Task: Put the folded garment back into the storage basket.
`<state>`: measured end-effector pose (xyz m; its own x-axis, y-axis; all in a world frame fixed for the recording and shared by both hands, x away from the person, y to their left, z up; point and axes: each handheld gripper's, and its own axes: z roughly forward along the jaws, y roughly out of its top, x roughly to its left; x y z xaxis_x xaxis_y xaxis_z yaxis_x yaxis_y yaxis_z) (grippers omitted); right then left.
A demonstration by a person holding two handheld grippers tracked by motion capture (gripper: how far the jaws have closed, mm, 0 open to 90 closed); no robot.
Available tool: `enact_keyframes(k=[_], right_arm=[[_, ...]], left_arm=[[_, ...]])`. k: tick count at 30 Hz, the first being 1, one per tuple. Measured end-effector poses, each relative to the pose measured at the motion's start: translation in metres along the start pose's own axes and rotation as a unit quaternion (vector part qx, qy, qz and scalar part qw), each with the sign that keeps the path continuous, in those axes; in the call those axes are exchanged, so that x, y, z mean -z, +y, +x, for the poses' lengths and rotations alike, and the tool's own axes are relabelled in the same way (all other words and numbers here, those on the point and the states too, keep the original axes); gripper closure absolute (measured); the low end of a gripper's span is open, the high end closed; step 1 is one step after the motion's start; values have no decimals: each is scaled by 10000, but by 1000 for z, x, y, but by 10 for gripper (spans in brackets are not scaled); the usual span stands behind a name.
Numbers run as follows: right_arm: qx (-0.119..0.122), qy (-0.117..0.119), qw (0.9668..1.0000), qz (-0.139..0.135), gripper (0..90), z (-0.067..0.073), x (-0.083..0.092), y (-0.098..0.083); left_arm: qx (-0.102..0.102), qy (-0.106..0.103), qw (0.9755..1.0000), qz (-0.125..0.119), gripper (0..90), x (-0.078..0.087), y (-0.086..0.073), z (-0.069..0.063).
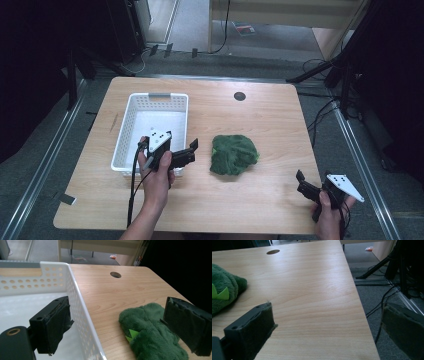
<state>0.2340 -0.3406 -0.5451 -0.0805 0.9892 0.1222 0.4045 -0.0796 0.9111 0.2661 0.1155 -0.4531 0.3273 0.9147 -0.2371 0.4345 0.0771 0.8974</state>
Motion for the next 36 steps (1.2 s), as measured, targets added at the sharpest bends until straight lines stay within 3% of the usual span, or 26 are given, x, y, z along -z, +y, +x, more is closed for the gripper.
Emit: enact_keyframes(k=[13,25,36], right_arm=[[-20,14,10000,4,0,0,0,0],[9,25,10000,-2,0,-1,0,0],[23,33,10000,0,0,-1,-1,0]], left_arm=[[-134,-228,9995,182,44,-21,-5,-24],[-243,-464,9976,461,3,-40,-12,-46],[-304,-518,9961,642,0,-57,-23,-64]])
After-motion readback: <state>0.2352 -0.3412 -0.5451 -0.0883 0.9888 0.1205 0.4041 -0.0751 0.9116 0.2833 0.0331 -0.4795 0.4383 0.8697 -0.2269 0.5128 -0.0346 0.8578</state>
